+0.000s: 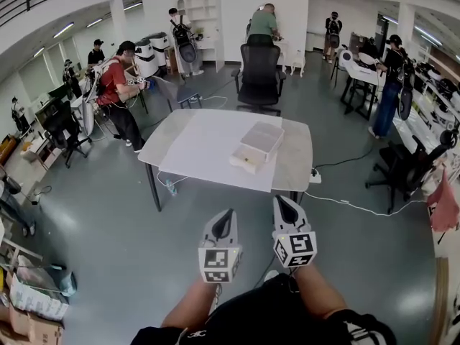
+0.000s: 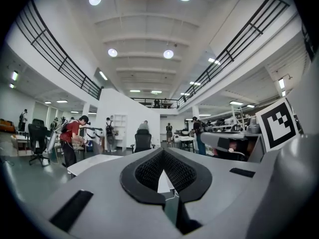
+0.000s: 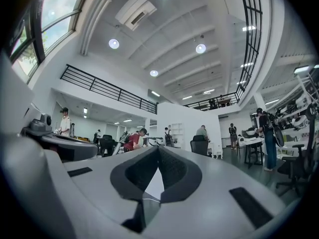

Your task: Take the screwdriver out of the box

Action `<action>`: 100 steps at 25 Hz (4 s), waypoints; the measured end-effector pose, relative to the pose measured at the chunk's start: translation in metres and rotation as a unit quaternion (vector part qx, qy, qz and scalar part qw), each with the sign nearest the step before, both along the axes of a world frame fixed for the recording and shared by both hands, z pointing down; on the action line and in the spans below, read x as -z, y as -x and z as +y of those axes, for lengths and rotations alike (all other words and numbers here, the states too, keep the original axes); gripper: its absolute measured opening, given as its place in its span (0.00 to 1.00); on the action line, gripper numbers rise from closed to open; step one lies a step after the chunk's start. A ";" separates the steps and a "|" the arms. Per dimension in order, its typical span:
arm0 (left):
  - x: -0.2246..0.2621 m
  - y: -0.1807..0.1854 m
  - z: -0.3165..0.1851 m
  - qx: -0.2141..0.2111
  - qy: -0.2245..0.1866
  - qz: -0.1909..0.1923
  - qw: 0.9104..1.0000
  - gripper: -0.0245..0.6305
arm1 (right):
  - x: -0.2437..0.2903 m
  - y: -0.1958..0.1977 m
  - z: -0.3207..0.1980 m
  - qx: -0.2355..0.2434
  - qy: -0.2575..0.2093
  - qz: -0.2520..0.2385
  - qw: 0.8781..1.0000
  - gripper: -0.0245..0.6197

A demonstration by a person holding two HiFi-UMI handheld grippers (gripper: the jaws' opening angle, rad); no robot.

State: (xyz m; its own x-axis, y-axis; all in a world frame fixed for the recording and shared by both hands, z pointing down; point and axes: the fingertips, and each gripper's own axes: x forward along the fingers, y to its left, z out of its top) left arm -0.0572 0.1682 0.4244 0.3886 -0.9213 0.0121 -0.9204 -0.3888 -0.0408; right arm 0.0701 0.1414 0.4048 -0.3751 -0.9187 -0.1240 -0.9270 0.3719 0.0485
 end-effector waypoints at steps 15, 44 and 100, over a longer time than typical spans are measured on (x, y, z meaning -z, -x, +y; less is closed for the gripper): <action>-0.009 0.010 -0.113 0.024 0.012 0.006 1.000 0.06 | 0.000 -0.003 -0.111 -0.003 -0.016 -0.005 1.000 0.06; 0.001 -0.043 -0.367 0.080 0.036 -0.002 0.996 0.06 | -0.005 -0.030 -0.376 0.079 0.015 0.017 0.997 0.06; -0.043 0.046 -0.541 -0.035 0.080 -0.010 0.996 0.06 | -0.172 0.059 -0.501 0.063 0.283 0.143 0.946 0.06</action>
State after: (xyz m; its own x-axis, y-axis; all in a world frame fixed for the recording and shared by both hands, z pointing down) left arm -0.1033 -0.3732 0.4676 0.4496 -0.8780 0.1644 -0.8907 -0.4546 0.0081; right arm 0.0112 -0.3594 0.5770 -0.4296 -0.7538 0.4972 -0.8530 0.5194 0.0504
